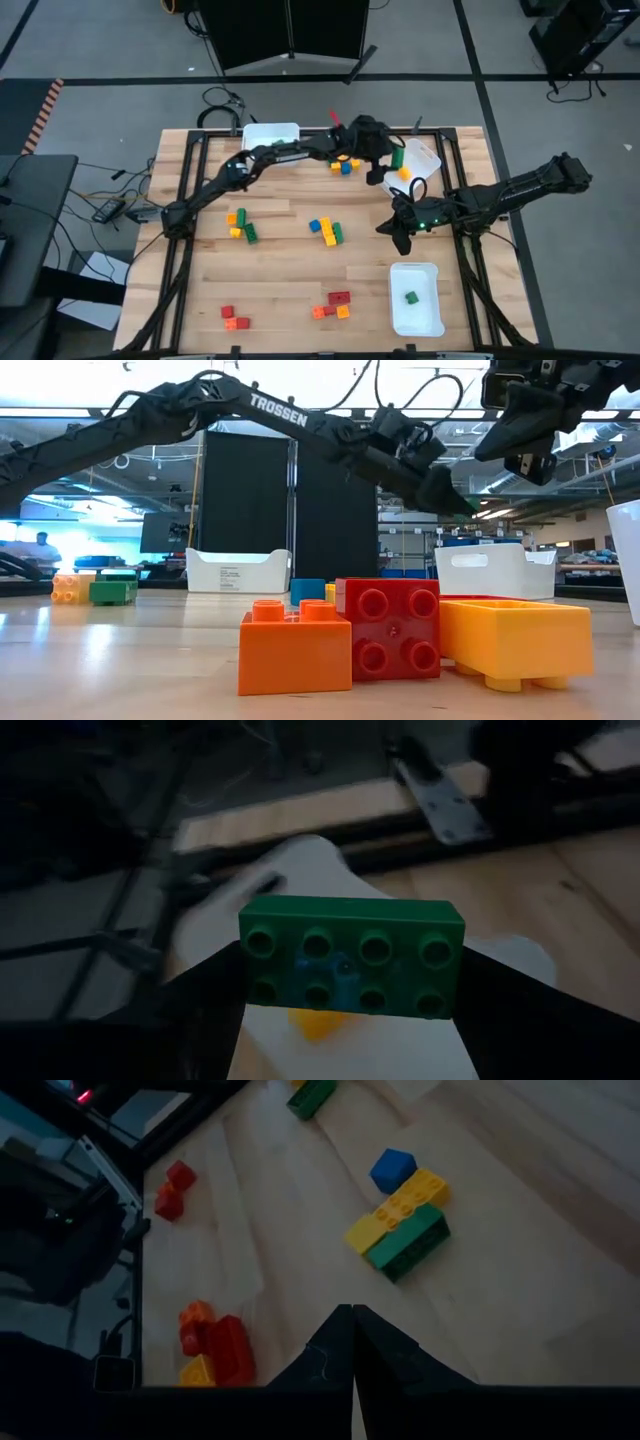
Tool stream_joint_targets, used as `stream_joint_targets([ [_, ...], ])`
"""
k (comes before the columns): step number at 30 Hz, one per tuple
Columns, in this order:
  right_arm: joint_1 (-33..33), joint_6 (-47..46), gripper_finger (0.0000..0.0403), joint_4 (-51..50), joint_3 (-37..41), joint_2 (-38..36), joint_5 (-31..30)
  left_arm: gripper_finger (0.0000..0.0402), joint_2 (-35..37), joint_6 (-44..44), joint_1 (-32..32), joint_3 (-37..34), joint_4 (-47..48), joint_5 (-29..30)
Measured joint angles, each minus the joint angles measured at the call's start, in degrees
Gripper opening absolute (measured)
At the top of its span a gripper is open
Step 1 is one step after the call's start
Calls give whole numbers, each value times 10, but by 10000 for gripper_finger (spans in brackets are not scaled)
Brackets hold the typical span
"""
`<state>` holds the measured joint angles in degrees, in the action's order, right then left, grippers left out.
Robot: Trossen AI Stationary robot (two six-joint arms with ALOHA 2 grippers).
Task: Sort blocks by size
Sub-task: Put the green 8 stud gamepiece into the top right white bin
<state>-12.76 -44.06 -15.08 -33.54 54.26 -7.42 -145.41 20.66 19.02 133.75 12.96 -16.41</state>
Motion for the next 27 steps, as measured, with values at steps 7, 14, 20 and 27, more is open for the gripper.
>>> stream_joint_targets([
  [7,-3,0,19,-4,0,0,-3,305,-34,-30,-3,0,8,-15],
  [14,-3,0,10,-10,0,0,-5,311,-41,-32,-8,0,-11,-19],
  [20,-3,0,20,-10,0,0,-5,340,-42,-33,-6,-1,-17,4],
  [27,-3,0,14,-13,0,0,-5,349,-41,-33,-7,-1,-28,31],
])
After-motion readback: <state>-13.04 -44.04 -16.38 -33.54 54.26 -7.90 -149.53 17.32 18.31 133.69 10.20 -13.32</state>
